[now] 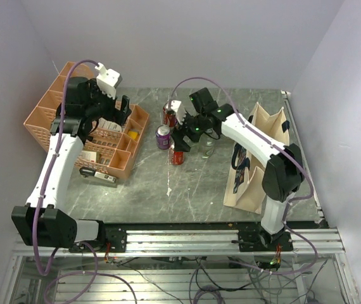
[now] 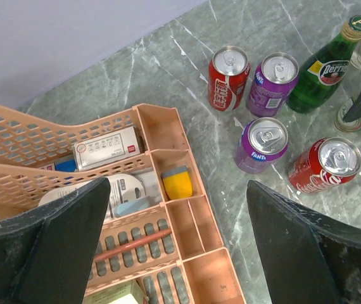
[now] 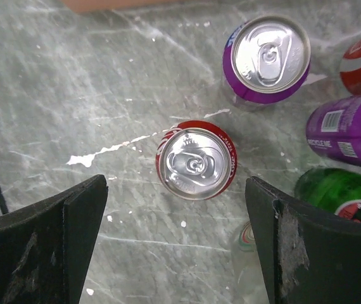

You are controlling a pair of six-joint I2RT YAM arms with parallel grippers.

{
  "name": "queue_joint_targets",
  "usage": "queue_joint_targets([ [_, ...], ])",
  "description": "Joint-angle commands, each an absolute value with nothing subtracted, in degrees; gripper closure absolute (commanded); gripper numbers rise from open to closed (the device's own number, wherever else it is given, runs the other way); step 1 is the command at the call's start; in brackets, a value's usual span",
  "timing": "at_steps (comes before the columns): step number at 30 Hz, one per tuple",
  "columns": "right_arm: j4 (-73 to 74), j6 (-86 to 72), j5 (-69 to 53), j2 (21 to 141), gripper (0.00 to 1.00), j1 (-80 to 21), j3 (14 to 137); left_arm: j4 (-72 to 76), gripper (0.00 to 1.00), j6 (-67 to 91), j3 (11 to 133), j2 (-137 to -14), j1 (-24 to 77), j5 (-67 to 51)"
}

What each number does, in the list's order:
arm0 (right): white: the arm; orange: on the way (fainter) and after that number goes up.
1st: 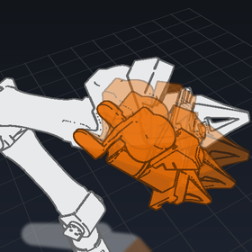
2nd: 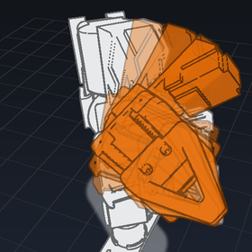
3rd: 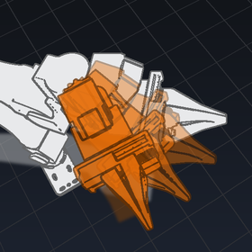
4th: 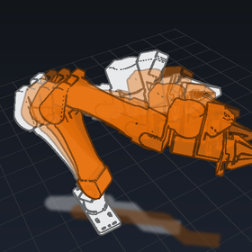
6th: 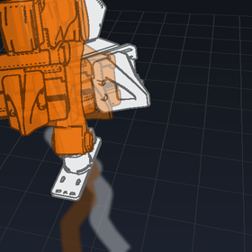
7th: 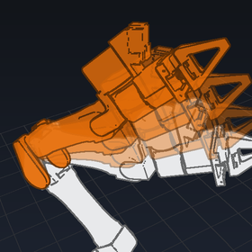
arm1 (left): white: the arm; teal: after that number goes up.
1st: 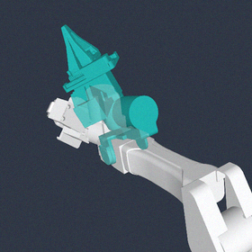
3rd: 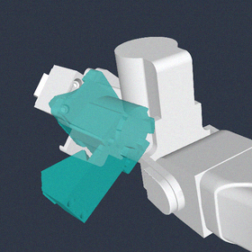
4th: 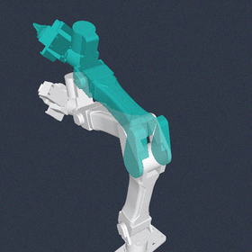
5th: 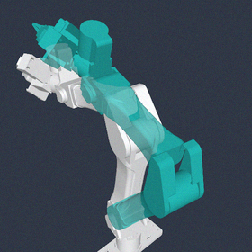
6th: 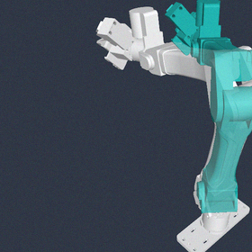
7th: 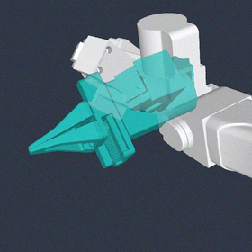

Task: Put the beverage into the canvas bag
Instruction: Pick up the drink from the center of the board.

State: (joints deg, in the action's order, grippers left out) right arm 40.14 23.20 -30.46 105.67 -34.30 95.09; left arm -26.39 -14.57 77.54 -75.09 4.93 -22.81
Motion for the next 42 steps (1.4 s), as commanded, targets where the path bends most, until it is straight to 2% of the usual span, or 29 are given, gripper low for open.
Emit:
queue_joint_targets([
  [1,38.86,24.81,-25.41,108.70,0.09,-35.69,95.11,-23.83,0.00,-12.39,75.94,-72.77,3.69,-22.78],
  [14,36.48,23.43,-22.42,114.92,0.11,-38.09,93.37,-23.97,0.00,-11.71,73.90,-70.80,2.47,-23.83],
  [19,35.79,22.03,-21.72,117.53,0.20,-38.39,94.22,-24.54,0.00,-11.98,73.82,-70.54,2.35,-24.34],
  [32,37.37,21.01,-23.33,114.64,0.60,-38.24,97.87,-25.69,0.01,-14.47,73.73,-70.80,2.36,-25.86],
  [36,41.36,22.41,-26.35,110.06,0.66,-37.41,101.41,-25.98,0.01,-15.25,74.32,-71.43,2.42,-26.84],
  [42,46.23,23.94,-28.63,100.67,0.69,-33.55,105.19,-26.46,0.00,-16.54,74.79,-72.60,3.17,-27.73],
])
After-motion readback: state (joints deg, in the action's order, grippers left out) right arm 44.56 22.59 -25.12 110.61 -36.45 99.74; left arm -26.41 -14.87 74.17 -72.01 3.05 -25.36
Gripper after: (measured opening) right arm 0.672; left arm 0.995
